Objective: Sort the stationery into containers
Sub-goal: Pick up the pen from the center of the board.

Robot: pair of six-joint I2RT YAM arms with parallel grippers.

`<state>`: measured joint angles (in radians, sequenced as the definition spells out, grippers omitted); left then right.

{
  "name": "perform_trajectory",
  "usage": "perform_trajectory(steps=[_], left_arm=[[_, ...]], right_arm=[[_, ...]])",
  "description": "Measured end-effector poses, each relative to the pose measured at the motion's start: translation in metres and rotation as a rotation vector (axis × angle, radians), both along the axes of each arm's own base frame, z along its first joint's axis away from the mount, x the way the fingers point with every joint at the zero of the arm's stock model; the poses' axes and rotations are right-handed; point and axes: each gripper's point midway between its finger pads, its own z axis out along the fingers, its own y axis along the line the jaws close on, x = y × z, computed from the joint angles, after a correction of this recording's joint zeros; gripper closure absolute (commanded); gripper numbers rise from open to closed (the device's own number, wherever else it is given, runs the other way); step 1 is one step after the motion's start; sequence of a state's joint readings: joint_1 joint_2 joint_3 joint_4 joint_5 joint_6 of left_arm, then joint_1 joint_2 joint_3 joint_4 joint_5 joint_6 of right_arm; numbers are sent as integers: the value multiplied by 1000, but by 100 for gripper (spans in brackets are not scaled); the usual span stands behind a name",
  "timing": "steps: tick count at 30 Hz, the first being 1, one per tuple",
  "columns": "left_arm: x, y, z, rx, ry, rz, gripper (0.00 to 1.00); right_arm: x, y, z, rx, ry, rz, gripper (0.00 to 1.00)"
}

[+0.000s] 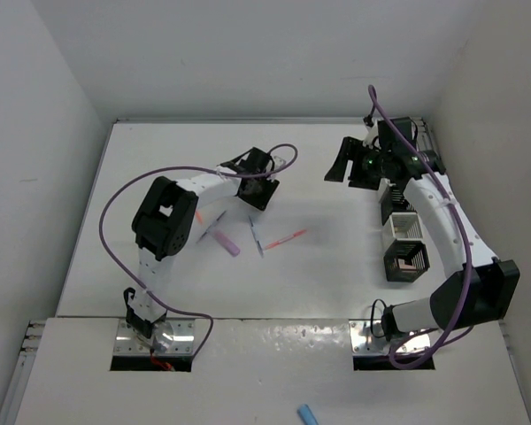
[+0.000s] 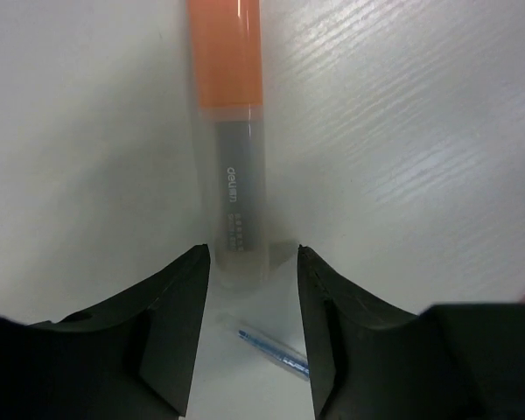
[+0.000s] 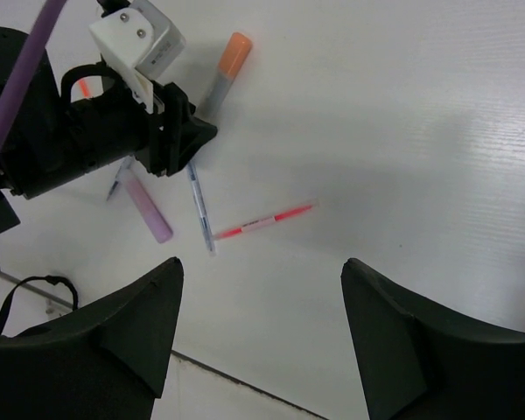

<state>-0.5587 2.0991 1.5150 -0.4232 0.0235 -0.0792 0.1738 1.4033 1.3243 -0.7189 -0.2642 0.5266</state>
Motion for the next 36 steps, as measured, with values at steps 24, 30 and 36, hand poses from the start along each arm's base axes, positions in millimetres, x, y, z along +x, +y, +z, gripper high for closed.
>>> perform_trajectory(steps=[24, 30, 36], left_arm=[[23, -19, -2, -42, -44, -12, 100], [-15, -31, 38, -207, -2, -47, 100], [-27, -62, 165, -520, -157, -125, 100]], right_arm=[[4, 1, -14, -1, 38, -7, 27], [14, 12, -6, 31, 20, 0, 21], [19, 34, 6, 78, -10, 45, 16]])
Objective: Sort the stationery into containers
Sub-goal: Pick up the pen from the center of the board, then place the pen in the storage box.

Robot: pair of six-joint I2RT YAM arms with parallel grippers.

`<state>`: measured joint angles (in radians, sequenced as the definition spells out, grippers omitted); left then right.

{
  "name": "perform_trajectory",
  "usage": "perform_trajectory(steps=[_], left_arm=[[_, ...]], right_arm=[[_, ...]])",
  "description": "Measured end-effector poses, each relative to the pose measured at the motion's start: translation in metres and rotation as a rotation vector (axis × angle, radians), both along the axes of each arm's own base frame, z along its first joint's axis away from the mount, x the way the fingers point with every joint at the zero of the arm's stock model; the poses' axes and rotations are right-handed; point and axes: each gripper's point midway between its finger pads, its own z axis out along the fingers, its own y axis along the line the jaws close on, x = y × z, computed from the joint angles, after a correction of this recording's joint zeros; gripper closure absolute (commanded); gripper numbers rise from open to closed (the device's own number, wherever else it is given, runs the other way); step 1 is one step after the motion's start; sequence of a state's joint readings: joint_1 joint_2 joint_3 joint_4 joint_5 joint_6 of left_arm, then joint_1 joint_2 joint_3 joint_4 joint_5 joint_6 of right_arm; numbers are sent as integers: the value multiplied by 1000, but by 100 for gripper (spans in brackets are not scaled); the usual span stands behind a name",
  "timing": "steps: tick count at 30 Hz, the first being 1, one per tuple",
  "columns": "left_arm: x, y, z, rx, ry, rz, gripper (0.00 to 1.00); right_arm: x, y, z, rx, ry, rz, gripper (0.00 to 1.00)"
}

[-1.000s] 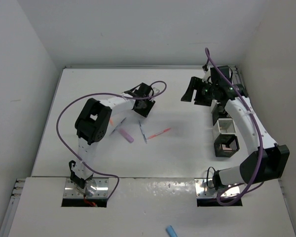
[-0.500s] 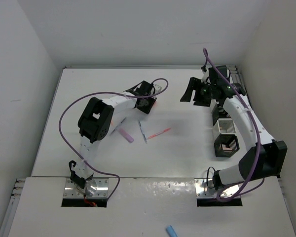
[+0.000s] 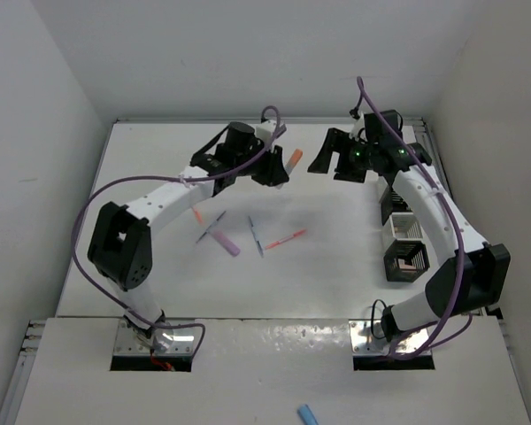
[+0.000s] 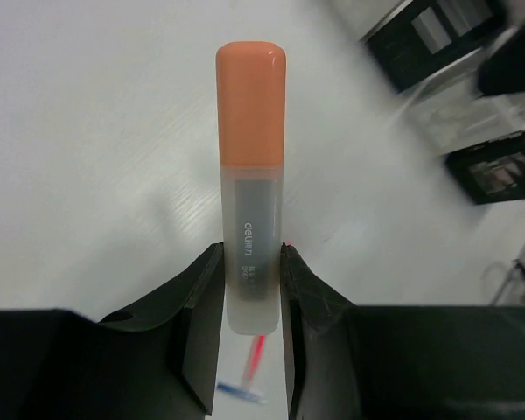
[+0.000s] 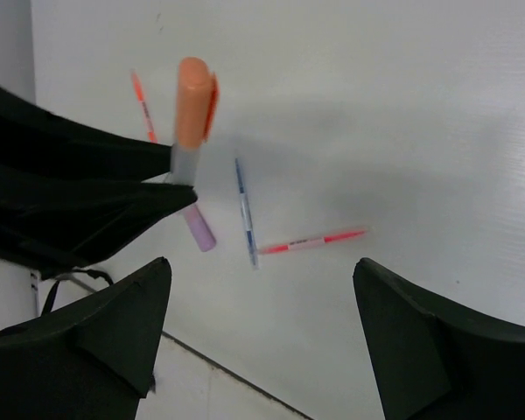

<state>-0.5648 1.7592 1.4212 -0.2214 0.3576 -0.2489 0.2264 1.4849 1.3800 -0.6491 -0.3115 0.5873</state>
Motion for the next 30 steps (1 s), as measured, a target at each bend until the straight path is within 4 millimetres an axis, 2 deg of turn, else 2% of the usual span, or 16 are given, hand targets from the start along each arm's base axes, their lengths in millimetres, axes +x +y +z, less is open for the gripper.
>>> perform_trajectory(steps=[2, 4, 11, 15, 18, 19, 20, 22, 25, 26, 29, 30], left_arm=[[-6, -8, 33, -83, -41, -27, 100], [-12, -15, 49, -131, -55, -53, 100], [-34, -33, 52, -170, -14, -114, 100], [-41, -40, 52, -175, -8, -134, 100], [-46, -44, 54, -176, -8, -147, 100], [-48, -45, 54, -177, -9, -150, 100], [-49, -46, 55, -178, -11, -153, 100], [-50, -46, 57, -178, -15, -151, 100], [-50, -44, 62, -180, -25, -145, 100], [-50, -44, 63, -182, -28, -145, 100], [-51, -43, 67, -186, -35, -144, 100], [-51, -43, 68, -187, -36, -143, 100]], right_arm=[[0, 6, 4, 20, -7, 9, 15], [1, 10, 7, 33, -13, 12, 15], [6, 22, 24, 112, -39, 20, 16], [6, 29, 33, 149, -49, 30, 20], [5, 32, 35, 163, -46, 35, 35], [5, 33, 36, 168, -44, 37, 47], [4, 33, 36, 169, -44, 40, 51], [5, 33, 36, 172, -41, 35, 59], [5, 33, 36, 173, -41, 32, 62], [5, 33, 36, 174, -40, 33, 68], [5, 33, 36, 173, -41, 35, 77], [5, 33, 36, 173, -40, 34, 77]])
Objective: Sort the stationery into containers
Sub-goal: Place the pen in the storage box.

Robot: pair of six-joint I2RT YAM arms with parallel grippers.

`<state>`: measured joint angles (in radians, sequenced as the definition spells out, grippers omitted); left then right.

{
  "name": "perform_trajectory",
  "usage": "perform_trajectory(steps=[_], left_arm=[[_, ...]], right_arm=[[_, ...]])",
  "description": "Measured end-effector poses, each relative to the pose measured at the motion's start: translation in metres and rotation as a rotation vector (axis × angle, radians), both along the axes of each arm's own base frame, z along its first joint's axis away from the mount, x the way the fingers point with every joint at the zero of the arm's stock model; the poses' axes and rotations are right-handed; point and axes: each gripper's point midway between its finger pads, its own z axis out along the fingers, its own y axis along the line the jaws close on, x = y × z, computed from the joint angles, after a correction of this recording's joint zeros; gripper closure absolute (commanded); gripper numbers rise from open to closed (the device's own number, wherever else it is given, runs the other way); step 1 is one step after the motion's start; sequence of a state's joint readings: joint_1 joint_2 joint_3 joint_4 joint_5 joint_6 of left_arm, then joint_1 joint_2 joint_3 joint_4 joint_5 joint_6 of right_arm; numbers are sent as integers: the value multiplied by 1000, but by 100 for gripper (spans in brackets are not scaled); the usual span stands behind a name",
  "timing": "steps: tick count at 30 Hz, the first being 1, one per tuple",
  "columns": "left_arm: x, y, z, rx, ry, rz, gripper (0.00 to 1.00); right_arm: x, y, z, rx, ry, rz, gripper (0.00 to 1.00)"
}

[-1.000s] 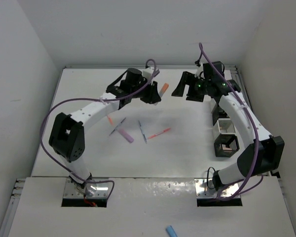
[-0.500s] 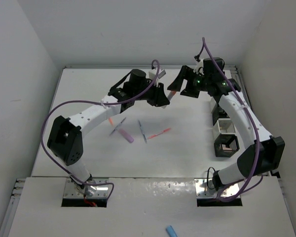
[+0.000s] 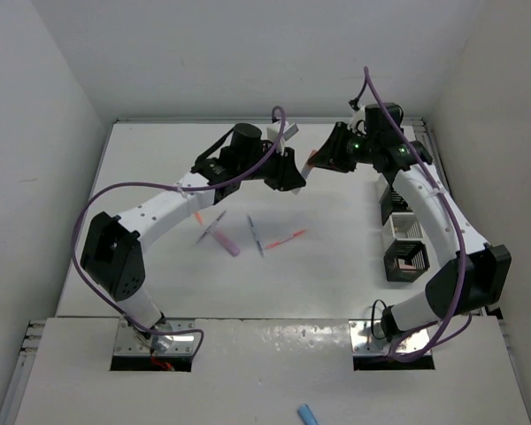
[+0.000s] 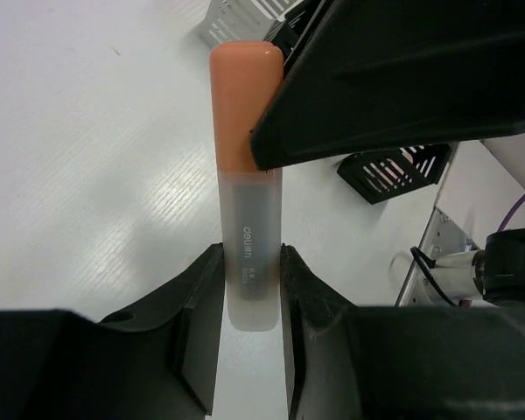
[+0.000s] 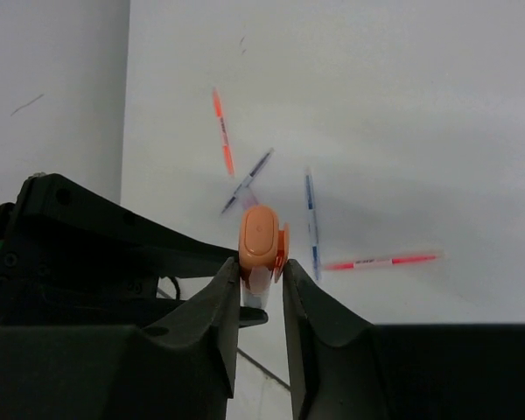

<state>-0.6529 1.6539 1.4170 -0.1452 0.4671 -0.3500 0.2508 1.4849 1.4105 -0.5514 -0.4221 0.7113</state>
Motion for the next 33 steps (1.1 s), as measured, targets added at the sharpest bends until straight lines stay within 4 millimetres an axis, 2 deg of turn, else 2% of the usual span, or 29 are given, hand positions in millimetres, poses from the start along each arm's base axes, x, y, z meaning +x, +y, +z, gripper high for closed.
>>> perform_trajectory(steps=[3, 9, 14, 15, 16, 17, 19, 20, 22, 23, 25, 27, 29, 33], left_arm=[[-1, 0, 1, -1, 3, 0, 100], [-8, -4, 3, -12, 8, -34, 100], [-11, -6, 7, -21, 6, -51, 100], [-11, -6, 8, -22, 5, -52, 99], [-11, -6, 8, -23, 4, -52, 96], [-11, -6, 9, -24, 2, -51, 79], [-11, -6, 9, -24, 2, -50, 54], [-10, -6, 9, -23, 0, -50, 32], [-11, -6, 10, -28, 7, -49, 9], [-10, -5, 11, -29, 9, -42, 0], [-5, -1, 11, -26, 17, -17, 0], [3, 9, 9, -8, 17, 25, 0], [18, 29, 10, 24, -5, 95, 0], [50, 90, 17, 86, -75, 279, 0]], right_arm=[[0, 0, 0, 2, 1, 0, 61], [-1, 2, 0, 2, -3, 9, 46], [0, 2, 1, 2, -8, 12, 72], [0, 2, 1, 2, -8, 8, 75], [0, 1, 1, 2, -10, 9, 82], [1, 1, 2, 4, -11, 9, 88], [1, 1, 2, 2, -15, 10, 100], [1, 1, 2, -1, -17, 11, 100], [1, 1, 2, -5, -22, 18, 100], [1, 1, 2, -8, -27, 22, 100], [0, -3, 1, -31, -43, 33, 100], [0, -16, 2, -76, -75, 27, 100], [-3, -44, 3, -139, -132, -9, 100], [-26, -145, 3, -327, -270, -243, 100]])
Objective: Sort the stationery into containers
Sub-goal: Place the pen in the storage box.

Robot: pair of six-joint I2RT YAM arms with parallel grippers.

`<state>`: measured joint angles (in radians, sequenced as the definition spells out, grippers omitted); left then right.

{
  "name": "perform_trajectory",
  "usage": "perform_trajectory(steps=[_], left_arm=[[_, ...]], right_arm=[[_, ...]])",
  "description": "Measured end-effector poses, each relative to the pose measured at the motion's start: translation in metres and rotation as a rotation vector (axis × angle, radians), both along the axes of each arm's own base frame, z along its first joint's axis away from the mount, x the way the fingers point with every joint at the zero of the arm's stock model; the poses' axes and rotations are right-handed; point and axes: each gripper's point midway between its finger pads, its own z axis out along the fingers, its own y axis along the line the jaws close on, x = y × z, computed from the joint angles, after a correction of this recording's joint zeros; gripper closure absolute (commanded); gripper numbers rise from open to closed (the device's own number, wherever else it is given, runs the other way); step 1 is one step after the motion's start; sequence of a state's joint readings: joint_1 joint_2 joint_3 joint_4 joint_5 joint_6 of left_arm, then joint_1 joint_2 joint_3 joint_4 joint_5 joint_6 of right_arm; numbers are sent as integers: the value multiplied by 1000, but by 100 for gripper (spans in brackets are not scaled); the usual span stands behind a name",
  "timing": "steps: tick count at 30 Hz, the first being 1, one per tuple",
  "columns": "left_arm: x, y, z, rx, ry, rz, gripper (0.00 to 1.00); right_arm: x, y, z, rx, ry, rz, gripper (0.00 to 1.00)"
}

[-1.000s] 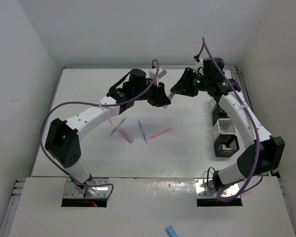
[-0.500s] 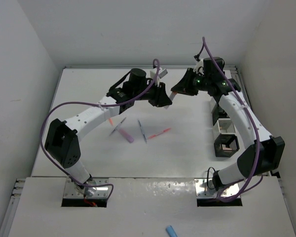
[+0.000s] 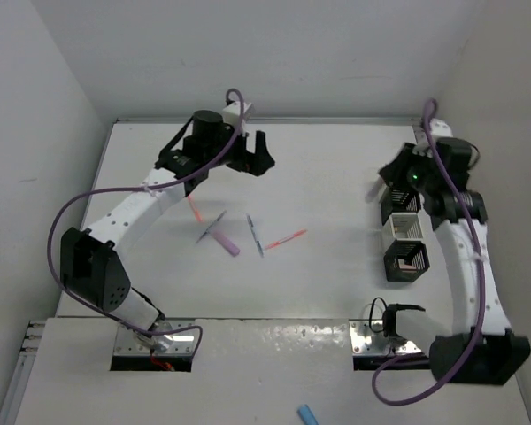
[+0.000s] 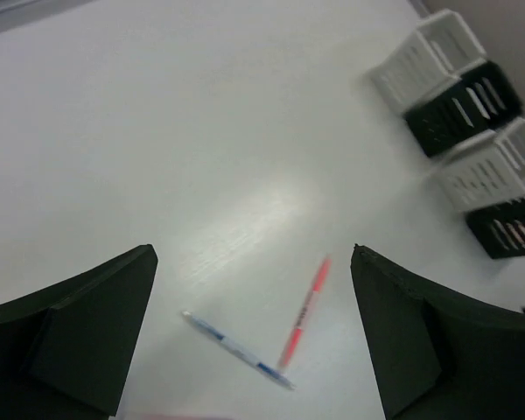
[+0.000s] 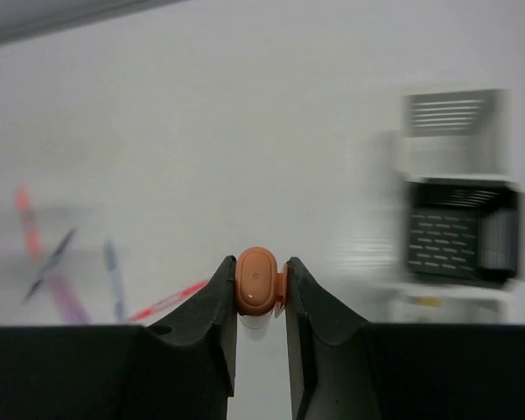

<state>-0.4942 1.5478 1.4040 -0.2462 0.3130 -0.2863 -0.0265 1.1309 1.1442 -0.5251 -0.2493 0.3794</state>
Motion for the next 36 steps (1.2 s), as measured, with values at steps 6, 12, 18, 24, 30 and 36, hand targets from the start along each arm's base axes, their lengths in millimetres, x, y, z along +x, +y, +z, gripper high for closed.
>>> perform_trajectory(steps=[6, 12, 18, 24, 30, 36], left_arm=[[26, 76, -16, 67, -8, 204, 0], [24, 106, -61, 129, 74, 271, 0], [19, 118, -77, 164, 85, 275, 0], [5, 129, -96, 206, 104, 243, 0], [-22, 121, -109, 272, 84, 34, 0], [-71, 112, -135, 425, 35, -330, 5]], right_arm=[[-28, -99, -11, -192, -82, -294, 100], [-24, -137, -47, -244, -42, -394, 100], [-6, -148, -65, -252, -27, -411, 100], [12, -157, -86, -237, 4, -426, 100], [23, -159, -100, -227, 23, -424, 72], [28, -151, -117, -223, 65, -390, 48]])
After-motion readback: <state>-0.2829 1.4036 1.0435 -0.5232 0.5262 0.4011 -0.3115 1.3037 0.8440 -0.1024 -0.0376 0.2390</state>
